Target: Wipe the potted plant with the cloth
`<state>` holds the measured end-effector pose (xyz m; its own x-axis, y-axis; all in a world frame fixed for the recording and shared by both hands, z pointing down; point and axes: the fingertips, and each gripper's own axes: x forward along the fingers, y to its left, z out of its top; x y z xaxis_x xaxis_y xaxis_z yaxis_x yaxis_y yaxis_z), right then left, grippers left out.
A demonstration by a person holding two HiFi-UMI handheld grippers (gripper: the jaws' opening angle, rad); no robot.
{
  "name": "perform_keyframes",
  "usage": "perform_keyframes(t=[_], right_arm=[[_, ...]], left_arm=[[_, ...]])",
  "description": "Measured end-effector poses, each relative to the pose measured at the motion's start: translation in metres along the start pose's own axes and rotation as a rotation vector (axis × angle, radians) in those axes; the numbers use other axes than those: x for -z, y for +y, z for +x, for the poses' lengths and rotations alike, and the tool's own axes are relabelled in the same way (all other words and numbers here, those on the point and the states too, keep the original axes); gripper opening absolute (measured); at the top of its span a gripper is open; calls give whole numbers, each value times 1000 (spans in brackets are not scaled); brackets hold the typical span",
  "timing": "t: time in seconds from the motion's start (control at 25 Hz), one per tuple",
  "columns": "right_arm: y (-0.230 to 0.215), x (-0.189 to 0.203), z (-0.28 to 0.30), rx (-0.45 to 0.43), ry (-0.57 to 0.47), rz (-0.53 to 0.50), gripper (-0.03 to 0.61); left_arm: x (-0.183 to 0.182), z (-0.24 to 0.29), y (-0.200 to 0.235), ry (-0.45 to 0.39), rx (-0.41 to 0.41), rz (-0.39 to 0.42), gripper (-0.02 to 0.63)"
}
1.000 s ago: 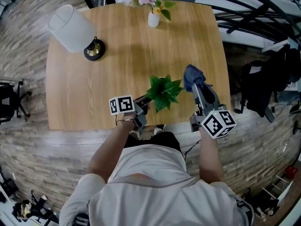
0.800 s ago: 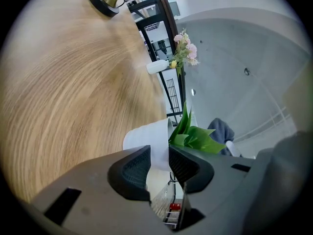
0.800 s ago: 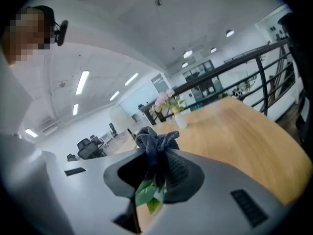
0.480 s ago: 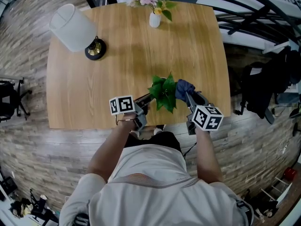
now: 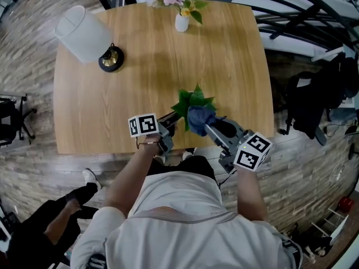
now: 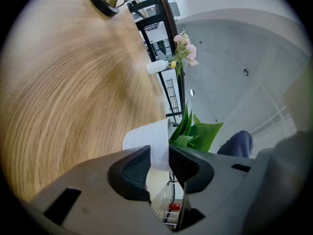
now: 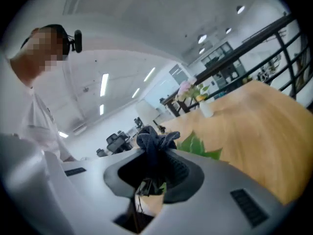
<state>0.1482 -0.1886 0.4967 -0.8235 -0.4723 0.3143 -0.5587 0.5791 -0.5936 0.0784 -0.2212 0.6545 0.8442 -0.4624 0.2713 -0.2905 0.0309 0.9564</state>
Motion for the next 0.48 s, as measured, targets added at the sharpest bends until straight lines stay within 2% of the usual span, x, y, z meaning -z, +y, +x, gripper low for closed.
perform_keyframes(t=[0.08, 0.2, 0.32, 0.48], right_arm=[[3, 31, 19, 14, 117, -23, 127], [-24, 67, 31, 144, 227, -33, 127], [-60, 79, 15, 273, 238, 14, 127], [-103, 71, -18, 446, 207, 21, 129]], left_arm=[[0, 0, 0, 1, 1, -1, 117], [0, 1, 0, -1, 0, -1, 117], [1, 1, -1, 0, 1, 1, 117], [0, 0, 0, 1, 1, 2, 117]])
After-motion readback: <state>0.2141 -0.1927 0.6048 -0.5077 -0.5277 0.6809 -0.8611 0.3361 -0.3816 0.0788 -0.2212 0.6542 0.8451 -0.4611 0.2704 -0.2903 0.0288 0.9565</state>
